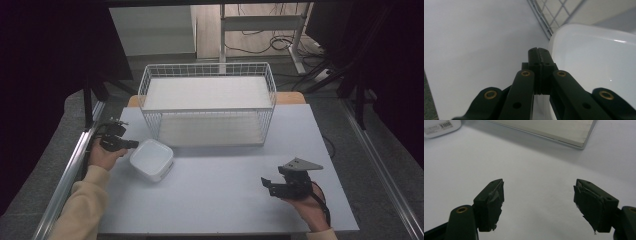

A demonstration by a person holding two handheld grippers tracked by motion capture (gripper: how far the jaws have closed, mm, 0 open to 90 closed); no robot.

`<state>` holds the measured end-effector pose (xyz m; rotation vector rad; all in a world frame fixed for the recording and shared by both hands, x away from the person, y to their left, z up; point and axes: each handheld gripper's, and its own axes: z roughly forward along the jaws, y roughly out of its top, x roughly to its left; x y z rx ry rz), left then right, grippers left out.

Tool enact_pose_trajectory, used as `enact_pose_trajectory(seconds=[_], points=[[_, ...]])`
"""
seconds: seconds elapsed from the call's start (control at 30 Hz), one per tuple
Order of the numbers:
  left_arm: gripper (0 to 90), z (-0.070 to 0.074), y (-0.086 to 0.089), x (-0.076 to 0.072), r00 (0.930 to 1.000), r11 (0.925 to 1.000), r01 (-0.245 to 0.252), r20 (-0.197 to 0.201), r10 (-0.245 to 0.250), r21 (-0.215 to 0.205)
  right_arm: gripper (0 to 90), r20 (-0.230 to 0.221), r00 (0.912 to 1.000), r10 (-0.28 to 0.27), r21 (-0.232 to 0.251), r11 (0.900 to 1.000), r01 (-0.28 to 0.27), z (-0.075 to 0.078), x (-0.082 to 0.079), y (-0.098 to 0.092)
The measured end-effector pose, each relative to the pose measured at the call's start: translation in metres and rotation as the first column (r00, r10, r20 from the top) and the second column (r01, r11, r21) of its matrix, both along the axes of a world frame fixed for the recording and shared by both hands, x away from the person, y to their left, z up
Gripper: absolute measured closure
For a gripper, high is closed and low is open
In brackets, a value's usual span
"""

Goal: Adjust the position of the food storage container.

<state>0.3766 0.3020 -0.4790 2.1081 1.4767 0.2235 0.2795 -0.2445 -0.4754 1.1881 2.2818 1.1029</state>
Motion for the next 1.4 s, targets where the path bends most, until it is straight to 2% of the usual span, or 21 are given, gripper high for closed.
enact_pose_trajectory(seconds=[0.13, 0.2, 0.27, 0.33, 0.47, 0.57, 0.7, 0.8, 1.0, 1.07, 1.13, 1.2, 1.3, 1.4], points=[[90.0, 0.001, -0.016, -0.006, 0.9982, 0.9982, 0.059, 0.002, -0.059, 0.010, 23.8, -0.002, 1.0000, 0.005, 0.002, 1.000, -0.005, 0.000, -0.001, 0.002], [90.0, 0.001, -0.024, -0.011, 0.9976, 0.9976, 0.069, 0.009, -0.068, -0.009, 23.8, -0.002, 1.0000, 0.005, 0.003, 1.000, -0.005, 0.000, -0.001, 0.002], [90.0, 0.000, -0.027, -0.013, 0.9964, 0.9964, 0.085, 0.008, -0.084, -0.008, 23.8, -0.003, 1.0000, 0.005, 0.002, 1.000, -0.005, 0.000, -0.002, 0.002], [90.0, -0.002, -0.038, -0.020, 0.9931, 0.9931, 0.117, 0.002, -0.117, 0.008, 23.8, -0.004, 1.0000, 0.000, 0.001, 1.000, 0.000, 0.001, -0.002, 0.002], [90.0, -0.002, -0.050, -0.024, 0.9896, 0.9893, 0.144, 0.009, -0.144, 0.024, 23.8, -0.007, 1.0000, -0.002, 0.002, 1.000, 0.002, 0.000, -0.002, 0.003], [90.0, 0.000, -0.066, -0.030, 0.9824, 0.9824, 0.187, 0.010, -0.187, 0.009, 23.9, -0.010, 1.0000, 0.001, -0.002, 1.000, -0.002, 0.000, -0.002, 0.003], [90.0, 0.000, -0.080, -0.035, 0.9780, 0.9781, 0.208, 0.009, -0.208, 0.001, 23.9, -0.012, 0.9999, 0.000, -0.002, 1.000, 0.000, 0.000, -0.002, 0.003], [90.0, 0.000, -0.092, -0.039, 0.9718, 0.9718, 0.236, 0.010, -0.235, -0.011, 24.1, -0.013, 0.9999, -0.004, -0.003, 1.000, 0.004, -0.001, -0.002, 0.003], [90.0, 0.000, -0.109, -0.039, 0.9639, 0.9638, 0.266, 0.011, -0.266, -0.012, 24.2, -0.017, 0.9998, -0.001, -0.008, 1.000, 0.001, -0.002, -0.002, 0.004], [90.0, 0.001, -0.123, -0.039, 0.9560, 0.9560, 0.293, 0.010, -0.293, -0.013, 24.3, -0.017, 0.9998, -0.001, -0.008, 1.000, 0.001, -0.001, -0.002, 0.004], [90.0, 0.001, -0.132, -0.040, 0.9537, 0.9535, 0.301, 0.015, -0.300, -0.020, 24.3, -0.018, 0.9998, -0.003, -0.011, 1.000, 0.002, -0.002, -0.002, 0.004], [90.0, 0.001, -0.140, -0.041, 0.9460, 0.9459, 0.324, 0.014, -0.324, -0.018, 24.4, -0.019, 0.9998, -0.006, -0.011, 1.000, 0.006, -0.002, -0.002, 0.003], [90.0, 0.002, -0.149, -0.042, 0.9400, 0.9399, 0.341, 0.012, -0.341, -0.017, 24.4, -0.022, 0.9997, -0.010, -0.012, 1.000, 0.010, -0.002, -0.002, 0.003], [90.0, 0.002, -0.158, -0.043, 0.9377, 0.9372, 0.347, 0.015, -0.347, -0.031, 24.4, -0.023, 0.9997, -0.009, -0.013, 1.000, 0.009, -0.002, -0.002, 0.003]])
